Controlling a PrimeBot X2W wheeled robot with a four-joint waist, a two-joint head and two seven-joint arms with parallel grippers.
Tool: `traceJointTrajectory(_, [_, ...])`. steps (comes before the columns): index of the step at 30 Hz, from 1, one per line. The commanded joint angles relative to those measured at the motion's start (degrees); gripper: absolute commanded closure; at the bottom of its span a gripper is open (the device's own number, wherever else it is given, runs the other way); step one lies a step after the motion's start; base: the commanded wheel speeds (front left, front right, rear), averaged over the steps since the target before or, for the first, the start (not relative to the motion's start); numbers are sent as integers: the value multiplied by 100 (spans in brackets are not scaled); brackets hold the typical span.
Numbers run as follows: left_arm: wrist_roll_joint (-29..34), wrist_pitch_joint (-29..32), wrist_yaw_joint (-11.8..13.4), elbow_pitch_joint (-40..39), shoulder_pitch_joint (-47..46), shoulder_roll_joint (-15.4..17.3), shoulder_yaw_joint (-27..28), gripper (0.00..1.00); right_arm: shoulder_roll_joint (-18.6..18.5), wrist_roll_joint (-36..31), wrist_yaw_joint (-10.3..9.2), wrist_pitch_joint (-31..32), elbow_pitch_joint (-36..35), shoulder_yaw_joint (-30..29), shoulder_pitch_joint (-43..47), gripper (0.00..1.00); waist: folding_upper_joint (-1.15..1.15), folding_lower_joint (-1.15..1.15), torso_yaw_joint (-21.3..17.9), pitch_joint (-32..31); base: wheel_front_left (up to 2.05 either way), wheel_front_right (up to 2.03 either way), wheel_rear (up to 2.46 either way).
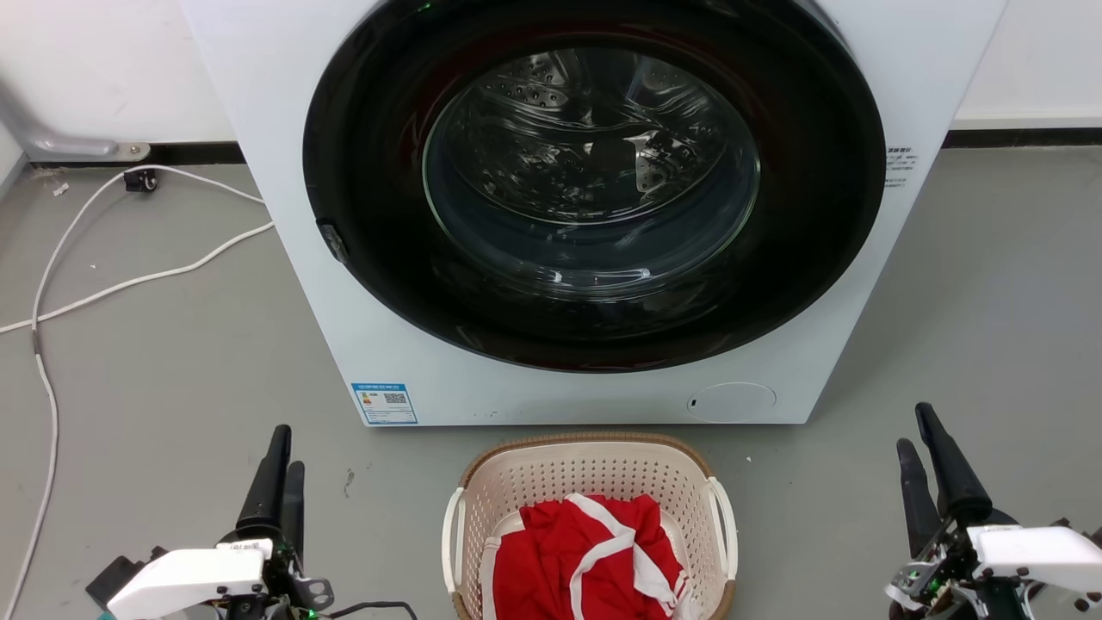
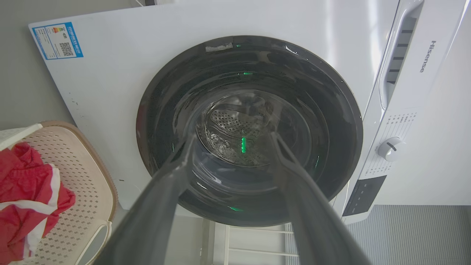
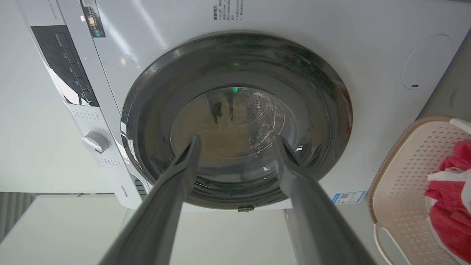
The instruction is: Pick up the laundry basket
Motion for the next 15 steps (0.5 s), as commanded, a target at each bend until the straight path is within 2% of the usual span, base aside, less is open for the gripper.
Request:
traceJointTrajectory(1, [77,-46,-5,-106,-46,13,52,0,-10,-58,1,-49,-99,17,-56,0,0,0,-1,0,0,0,0])
traceJointTrajectory(8, [617,-216,-7,-121,6,13,197,0,-9,-358,1,-219,-53,-46,-60,0,0,0,-9,-4,0,0,0])
traceJointTrajectory(15, [1195,-373,-9,-250,22,14,409,0,-8,-1150,1,-377,-23,-219,-76,0,0,0,-14,-7,0,0,0])
